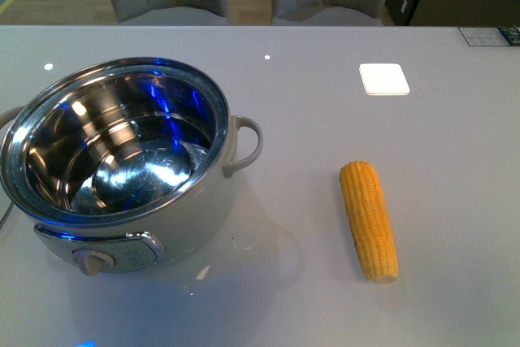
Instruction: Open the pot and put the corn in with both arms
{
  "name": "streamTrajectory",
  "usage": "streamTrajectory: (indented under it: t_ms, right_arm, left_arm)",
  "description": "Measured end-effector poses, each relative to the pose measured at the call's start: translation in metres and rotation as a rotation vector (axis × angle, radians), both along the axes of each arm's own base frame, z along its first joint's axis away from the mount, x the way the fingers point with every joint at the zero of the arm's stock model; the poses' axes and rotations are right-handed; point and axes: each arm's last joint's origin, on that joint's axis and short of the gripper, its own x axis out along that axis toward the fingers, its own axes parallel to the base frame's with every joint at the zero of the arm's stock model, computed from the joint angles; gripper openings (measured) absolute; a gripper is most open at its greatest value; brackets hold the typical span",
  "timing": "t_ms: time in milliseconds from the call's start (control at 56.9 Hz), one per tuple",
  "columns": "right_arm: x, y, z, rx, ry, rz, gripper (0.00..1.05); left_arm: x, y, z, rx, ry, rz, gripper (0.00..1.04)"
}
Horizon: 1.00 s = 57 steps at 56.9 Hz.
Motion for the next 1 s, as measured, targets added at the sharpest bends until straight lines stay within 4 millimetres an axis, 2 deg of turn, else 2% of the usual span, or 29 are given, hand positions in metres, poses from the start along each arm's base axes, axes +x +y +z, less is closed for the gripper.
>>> streamTrajectory:
  t_ms: [193,369,738,1002]
  right_arm:
    - [0.0,0.0,0.0,0.0,0.0,0.0,0.96]
    - [0.0,0.0,0.0,0.0,0.0,0.0,0.96]
    - [0.0,0.0,0.0,0.0,0.0,0.0,0.96]
    - [0.0,0.0,0.0,0.0,0.0,0.0,0.96]
  left_arm:
    - [-0.01,0.003,0.034,-0.007,-0.02,-0.014,0.98]
    - [-0.031,-0.001,0.072,-0.032,-0.051,-0.089,0.98]
    - [-0.099,-0.032,0.157,-0.022,-0.146,-0.269,0.98]
    - [-0.134,-0.055,0.189,-0.046,-0.17,-0.344,0.98]
